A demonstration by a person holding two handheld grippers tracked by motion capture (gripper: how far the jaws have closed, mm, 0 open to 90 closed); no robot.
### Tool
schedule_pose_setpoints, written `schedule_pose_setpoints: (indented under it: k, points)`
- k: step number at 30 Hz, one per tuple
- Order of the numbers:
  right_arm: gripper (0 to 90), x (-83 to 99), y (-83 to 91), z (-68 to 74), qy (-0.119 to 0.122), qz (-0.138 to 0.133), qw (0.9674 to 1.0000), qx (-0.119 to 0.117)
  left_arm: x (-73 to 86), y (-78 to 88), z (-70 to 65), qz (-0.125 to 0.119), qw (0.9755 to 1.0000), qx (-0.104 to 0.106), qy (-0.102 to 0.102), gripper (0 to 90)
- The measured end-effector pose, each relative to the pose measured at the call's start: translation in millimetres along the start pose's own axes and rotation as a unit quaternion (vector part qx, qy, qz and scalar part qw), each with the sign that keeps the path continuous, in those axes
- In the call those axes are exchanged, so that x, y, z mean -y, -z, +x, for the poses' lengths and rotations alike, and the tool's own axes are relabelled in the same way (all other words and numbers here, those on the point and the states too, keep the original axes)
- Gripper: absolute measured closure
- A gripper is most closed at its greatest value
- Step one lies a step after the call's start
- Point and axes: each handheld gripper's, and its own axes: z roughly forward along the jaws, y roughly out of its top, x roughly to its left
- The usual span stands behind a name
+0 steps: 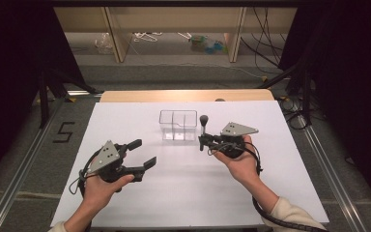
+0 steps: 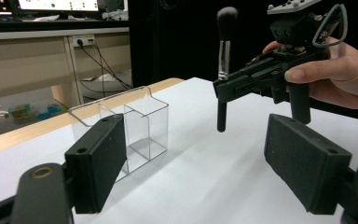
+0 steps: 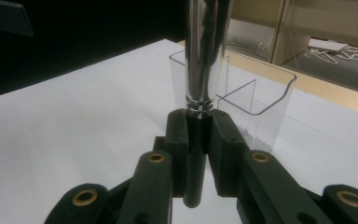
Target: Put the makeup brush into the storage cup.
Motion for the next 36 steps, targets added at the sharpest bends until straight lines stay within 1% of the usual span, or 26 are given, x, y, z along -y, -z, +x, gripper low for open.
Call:
schedule_pose_setpoints:
  k: [2, 4, 5, 6, 7, 9, 10, 11, 12, 13, 15, 19, 20, 22, 23, 24, 25, 28, 30, 31, 35, 36]
  points:
    - [79.4, -0.8, 0.4, -1.8, 0.001, 0.003, 1.0000, 0.005, 0.2, 3.7, 1.9, -0.002, 1.0000, -0.003, -0.003, 20.3]
    - [79.4, -1.1, -0.5, -2.4, 0.000, 0.000, 1.0000, 0.003, 0.9, 5.9, 2.0, -0.005, 1.0000, -0.006, -0.003, 20.4]
    - [79.5, -1.6, 0.0, -2.7, 0.002, 0.002, 1.0000, 0.008, 1.2, 7.0, 1.8, -0.007, 0.9999, -0.009, 0.001, 20.7]
    - [79.5, -1.7, -1.2, -2.5, 0.000, -0.002, 1.0000, 0.003, 1.4, 8.0, 1.6, -0.008, 0.9999, -0.010, 0.004, 20.7]
    - [79.5, -2.2, -1.3, -2.7, 0.000, -0.003, 1.0000, 0.004, 1.4, 8.0, 1.6, -0.008, 0.9999, -0.010, 0.004, 20.7]
    - [79.5, -3.5, -0.1, -3.2, 0.003, 0.000, 1.0000, 0.006, 1.8, 10.2, 2.0, -0.008, 0.9999, -0.011, -0.003, 20.7]
    - [79.5, -3.8, 0.0, -3.3, 0.002, -0.002, 1.0000, 0.006, 3.8, 10.9, 1.7, -0.012, 0.9999, -0.008, 0.001, 20.7]
    - [79.5, -3.8, 0.0, -3.3, 0.002, -0.002, 1.0000, 0.006, 3.8, 10.9, 1.7, -0.012, 0.9999, -0.008, 0.001, 20.6]
    - [79.5, -4.1, -0.2, -3.2, 0.000, -0.003, 1.0000, 0.005, 4.1, 12.8, 1.0, -0.005, 0.9999, -0.012, 0.000, 20.6]
    - [79.5, -4.3, -0.3, -3.7, -0.001, -0.006, 1.0000, 0.004, 4.9, 13.5, 0.9, -0.004, 0.9999, -0.011, -0.001, 20.6]
    - [79.5, -4.4, -0.4, -3.7, -0.002, -0.006, 1.0000, 0.004, 6.0, 15.7, 1.2, -0.003, 0.9999, -0.011, -0.004, 20.6]
    - [79.5, -5.5, -2.4, -3.3, 0.003, -0.005, 1.0000, 0.006, 8.7, 20.5, 2.2, -0.001, 0.9999, -0.014, -0.002, 20.6]
    - [79.5, -6.2, -2.1, -3.2, 0.004, 0.002, 1.0000, 0.006, 8.7, 20.5, 2.2, -0.001, 0.9999, -0.014, -0.002, 20.6]
    - [79.5, -6.3, -4.1, -2.5, 0.003, -0.006, 1.0000, 0.004, 9.8, 22.7, 2.1, 0.001, 0.9999, -0.014, 0.001, 20.7]
    - [79.5, -6.8, -3.7, -2.2, 0.005, -0.003, 1.0000, 0.004, 10.6, 23.8, 1.8, 0.001, 0.9998, -0.019, 0.006, 21.2]
    - [79.5, -6.8, -3.7, -2.2, 0.005, -0.003, 1.0000, 0.004, 10.8, 25.2, 2.8, 0.001, 0.9998, -0.018, 0.000, 21.2]
    - [79.4, -7.6, -3.6, -2.2, 0.006, 0.000, 1.0000, 0.004, 11.3, 26.3, 2.6, 0.001, 0.9998, -0.021, 0.005, 21.4]
    - [79.5, -8.4, -4.1, -2.4, 0.006, -0.002, 1.0000, 0.004, 12.3, 28.4, 3.1, 0.003, 0.9998, -0.021, 0.003, 21.2]
    - [79.5, -8.5, -4.4, -2.6, 0.005, -0.002, 1.0000, 0.006, 13.0, 28.3, 2.8, 0.004, 0.9998, -0.021, 0.002, 21.2]
    - [79.5, -8.6, -4.9, -3.0, 0.007, -0.001, 0.9999, 0.009, 13.0, 27.8, 2.9, 0.004, 0.9998, -0.020, -0.002, 21.1]
    - [79.5, -8.9, -5.0, -3.7, 0.010, -0.001, 0.9999, 0.009, 13.6, 27.0, 2.7, 0.007, 0.9997, -0.023, -0.003, 21.1]
    - [79.5, -9.0, -5.9, -4.1, 0.006, -0.005, 1.0000, 0.005, 14.0, 26.7, 2.4, 0.009, 0.9997, -0.023, -0.003, 21.1]
